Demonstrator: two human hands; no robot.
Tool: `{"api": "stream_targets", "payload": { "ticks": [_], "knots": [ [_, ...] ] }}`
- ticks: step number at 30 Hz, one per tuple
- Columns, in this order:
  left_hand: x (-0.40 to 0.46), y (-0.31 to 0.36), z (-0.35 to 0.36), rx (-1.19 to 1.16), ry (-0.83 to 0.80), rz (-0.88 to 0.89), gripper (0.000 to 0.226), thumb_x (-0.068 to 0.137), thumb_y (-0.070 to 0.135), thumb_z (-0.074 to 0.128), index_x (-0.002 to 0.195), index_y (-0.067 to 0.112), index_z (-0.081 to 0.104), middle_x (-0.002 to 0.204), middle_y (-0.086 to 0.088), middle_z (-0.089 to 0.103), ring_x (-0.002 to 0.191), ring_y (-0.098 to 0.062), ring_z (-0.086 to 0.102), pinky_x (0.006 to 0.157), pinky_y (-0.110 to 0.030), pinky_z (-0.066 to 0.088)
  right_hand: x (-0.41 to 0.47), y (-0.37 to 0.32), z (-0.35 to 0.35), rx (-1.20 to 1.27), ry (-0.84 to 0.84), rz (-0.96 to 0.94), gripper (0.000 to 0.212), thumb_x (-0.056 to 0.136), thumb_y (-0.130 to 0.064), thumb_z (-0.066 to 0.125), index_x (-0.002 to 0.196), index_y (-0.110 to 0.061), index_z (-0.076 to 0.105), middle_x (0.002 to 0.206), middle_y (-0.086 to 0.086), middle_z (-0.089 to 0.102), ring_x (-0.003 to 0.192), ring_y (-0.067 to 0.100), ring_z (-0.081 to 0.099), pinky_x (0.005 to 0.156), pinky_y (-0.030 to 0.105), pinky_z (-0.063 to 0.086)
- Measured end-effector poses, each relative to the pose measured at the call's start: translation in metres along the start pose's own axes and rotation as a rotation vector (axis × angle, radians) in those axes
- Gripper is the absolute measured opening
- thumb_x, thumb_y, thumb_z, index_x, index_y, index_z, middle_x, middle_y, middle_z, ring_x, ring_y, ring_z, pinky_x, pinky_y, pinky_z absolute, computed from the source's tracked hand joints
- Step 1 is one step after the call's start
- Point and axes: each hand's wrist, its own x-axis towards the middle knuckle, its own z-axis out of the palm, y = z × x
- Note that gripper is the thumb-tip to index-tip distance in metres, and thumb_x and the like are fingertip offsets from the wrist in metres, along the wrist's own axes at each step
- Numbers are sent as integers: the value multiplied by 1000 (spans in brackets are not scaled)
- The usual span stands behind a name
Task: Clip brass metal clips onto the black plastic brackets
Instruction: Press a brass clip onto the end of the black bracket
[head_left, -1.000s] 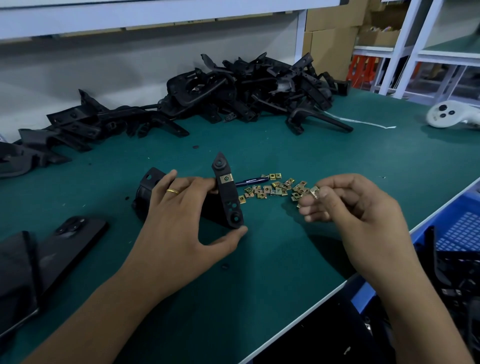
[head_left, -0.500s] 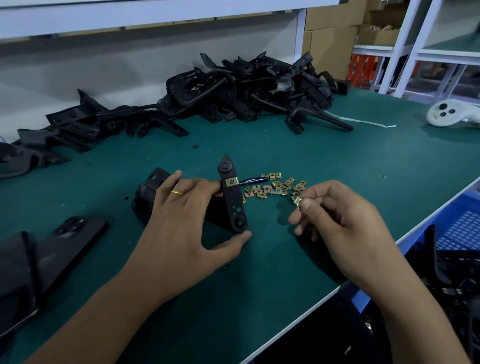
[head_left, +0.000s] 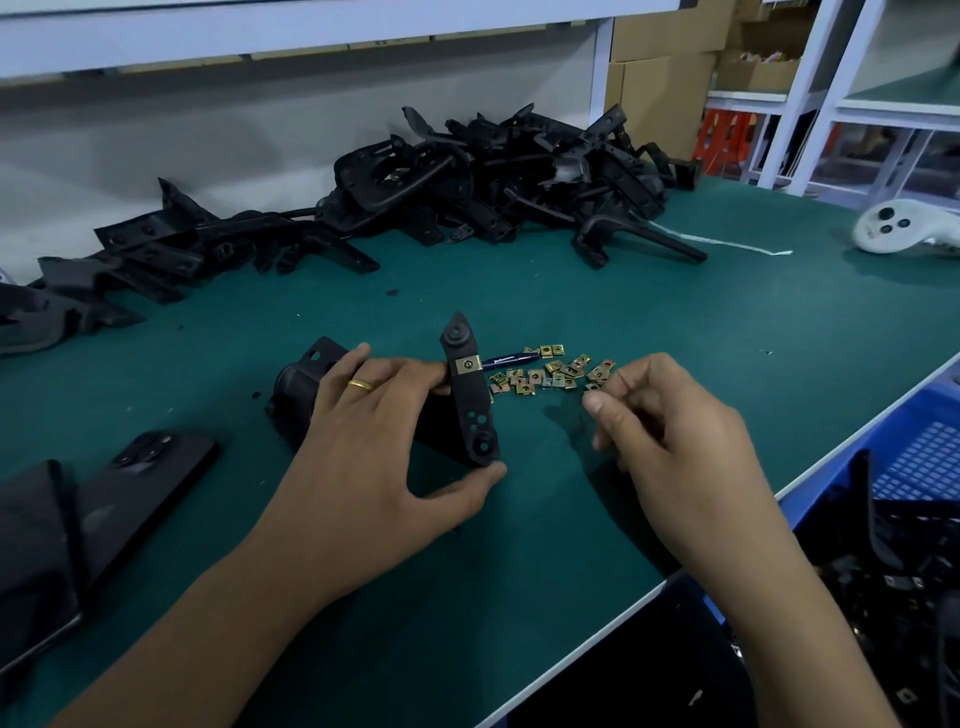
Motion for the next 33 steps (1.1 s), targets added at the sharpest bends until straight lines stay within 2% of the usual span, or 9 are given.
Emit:
{"api": "stream_targets", "payload": {
  "ticks": [3, 7, 10, 12, 17, 22, 26, 29, 33],
  "knots": [
    [0, 0, 0, 11, 3, 4, 64, 80, 72, 63, 127, 31, 47, 107, 39, 43, 115, 11, 38, 126, -36, 13, 1, 1, -2, 85, 37, 20, 14, 96, -28, 68, 86, -28, 60, 71, -9, 72, 58, 11, 64, 57, 18, 42],
    [0, 0, 1, 23, 12, 10, 65, 80, 71, 63, 128, 29, 48, 110, 28, 46, 115, 8, 39, 126, -39, 16, 1, -2, 0, 443, -36, 35, 15, 103, -3, 56, 100, -15, 65, 82, 7, 74, 66, 22, 68, 58, 31, 53],
    [0, 0, 0, 33, 10, 19, 66, 80, 70, 63, 128, 28, 47, 111, 24, 48, 115, 6, 41, 125, -42, 19, -1, -9, 6, 650, -130, 34, 12, 103, 3, 52, 111, -3, 58, 86, 16, 73, 67, 27, 69, 56, 30, 54],
    [0, 0, 0, 38, 8, 17, 65, 80, 69, 64, 128, 27, 49, 112, 22, 50, 115, 2, 44, 125, -44, 21, -4, -15, 10, 730, -185, 38, 7, 103, -1, 53, 110, -1, 53, 85, 20, 73, 63, 30, 69, 52, 31, 52],
    [1, 1, -1, 46, -3, 13, 66, 78, 69, 64, 128, 26, 51, 113, 19, 54, 116, -4, 48, 124, -47, 22, -7, -26, 18, 698, -195, 41, 20, 95, -25, 62, 88, -7, 60, 72, 16, 72, 50, 25, 63, 41, 28, 43],
    [2, 3, 0, 53, -3, 49, 67, 78, 69, 64, 127, 27, 48, 114, 20, 48, 120, -9, 50, 125, -45, 19, -9, -33, 20, 604, -198, 98, 31, 88, -41, 69, 68, -18, 63, 56, 9, 65, 45, 18, 51, 42, 23, 37],
    [2, 4, 0, 54, -8, 75, 67, 77, 68, 64, 127, 26, 47, 115, 16, 54, 122, -10, 52, 125, -49, 21, -10, -35, 22, 603, -206, 105, 35, 89, -39, 70, 65, -16, 60, 50, 4, 62, 38, 5, 46, 42, 12, 35],
    [2, 4, 1, 65, -23, 71, 67, 78, 68, 63, 128, 25, 48, 118, 9, 61, 123, -11, 52, 124, -50, 22, -10, -33, 23, 590, -207, 87, 36, 93, -36, 69, 65, -15, 59, 50, 4, 62, 38, 5, 46, 43, 11, 35],
    [3, 4, 2, 95, -49, 87, 68, 80, 66, 61, 130, 21, 51, 119, 9, 63, 124, -12, 52, 123, -53, 24, -12, -32, 24, 545, -227, 68, 37, 97, -32, 69, 67, -13, 60, 51, 3, 63, 38, 3, 46, 44, 10, 35]
  ]
}}
